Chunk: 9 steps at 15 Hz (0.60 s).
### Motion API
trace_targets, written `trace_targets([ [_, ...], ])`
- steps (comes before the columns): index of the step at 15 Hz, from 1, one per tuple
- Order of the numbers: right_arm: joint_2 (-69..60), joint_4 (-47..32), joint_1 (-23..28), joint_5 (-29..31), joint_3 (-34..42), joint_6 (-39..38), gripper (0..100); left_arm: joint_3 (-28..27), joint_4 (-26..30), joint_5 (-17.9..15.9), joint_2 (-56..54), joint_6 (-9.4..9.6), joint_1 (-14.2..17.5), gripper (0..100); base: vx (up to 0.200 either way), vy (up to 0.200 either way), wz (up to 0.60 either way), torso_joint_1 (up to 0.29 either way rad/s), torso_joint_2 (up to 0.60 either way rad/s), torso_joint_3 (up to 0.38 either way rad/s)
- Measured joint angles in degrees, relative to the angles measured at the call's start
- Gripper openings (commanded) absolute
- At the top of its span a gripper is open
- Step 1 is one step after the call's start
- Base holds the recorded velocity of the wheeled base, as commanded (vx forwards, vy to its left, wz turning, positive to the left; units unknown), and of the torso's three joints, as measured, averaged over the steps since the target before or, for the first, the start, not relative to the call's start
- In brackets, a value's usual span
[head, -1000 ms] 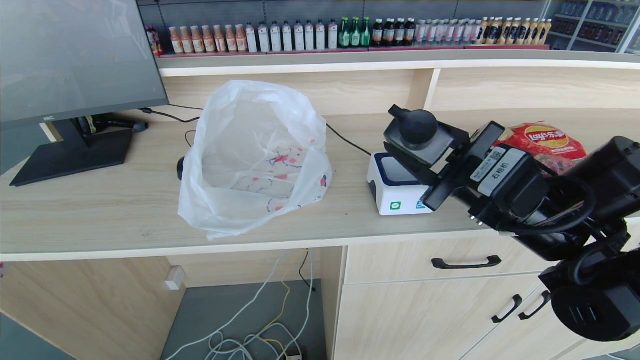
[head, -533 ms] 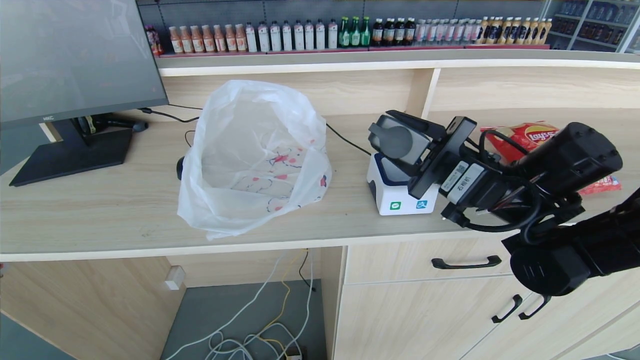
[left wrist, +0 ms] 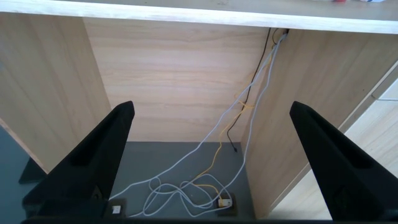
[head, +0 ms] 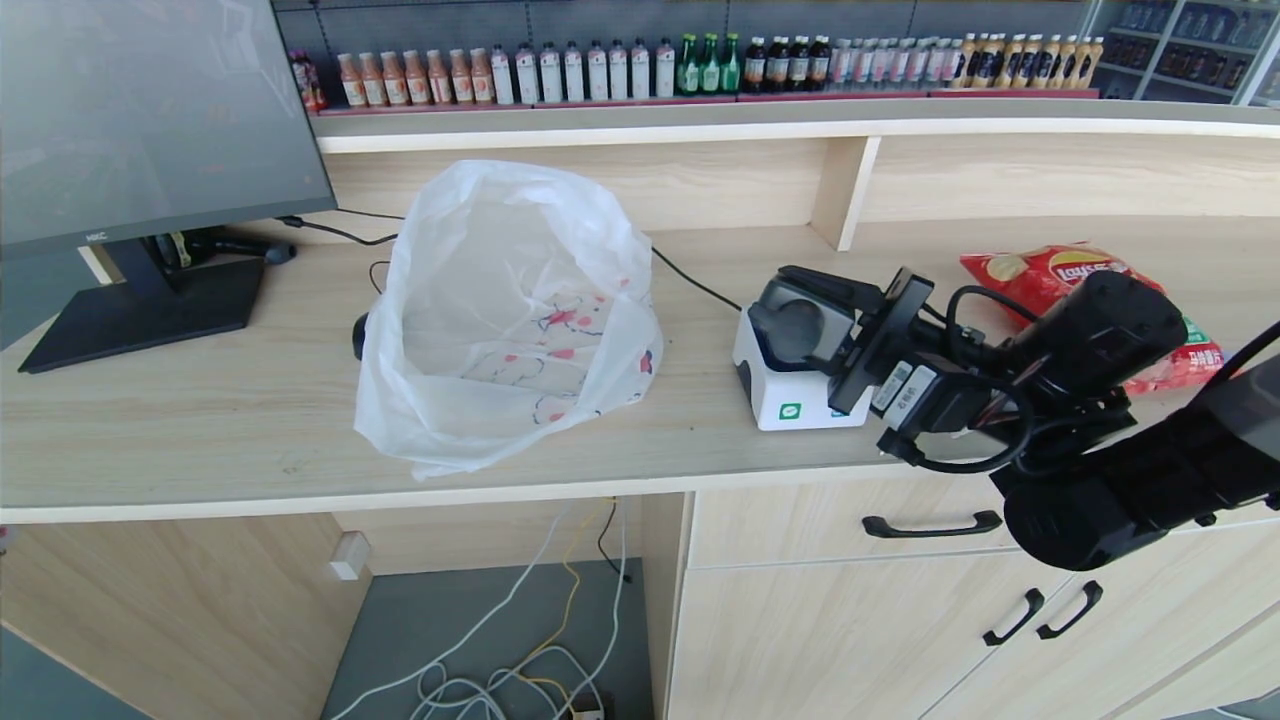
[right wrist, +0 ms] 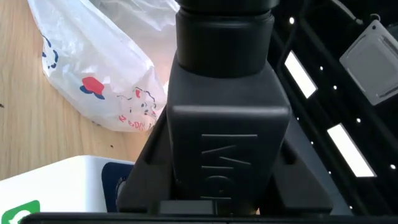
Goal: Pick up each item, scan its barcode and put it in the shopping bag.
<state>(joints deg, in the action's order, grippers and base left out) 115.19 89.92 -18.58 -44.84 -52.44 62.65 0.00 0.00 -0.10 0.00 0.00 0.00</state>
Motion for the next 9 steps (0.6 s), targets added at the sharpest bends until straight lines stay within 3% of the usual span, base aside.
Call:
trace_targets([
  [9, 2.23, 0.16, 0.45, -0.16, 0.79, 0.57, 0, 0.00, 0.00, 0.00, 0.00, -0.02, 0.00, 100, 0.000, 0.000, 0.00, 0.000, 0.00, 0.000],
])
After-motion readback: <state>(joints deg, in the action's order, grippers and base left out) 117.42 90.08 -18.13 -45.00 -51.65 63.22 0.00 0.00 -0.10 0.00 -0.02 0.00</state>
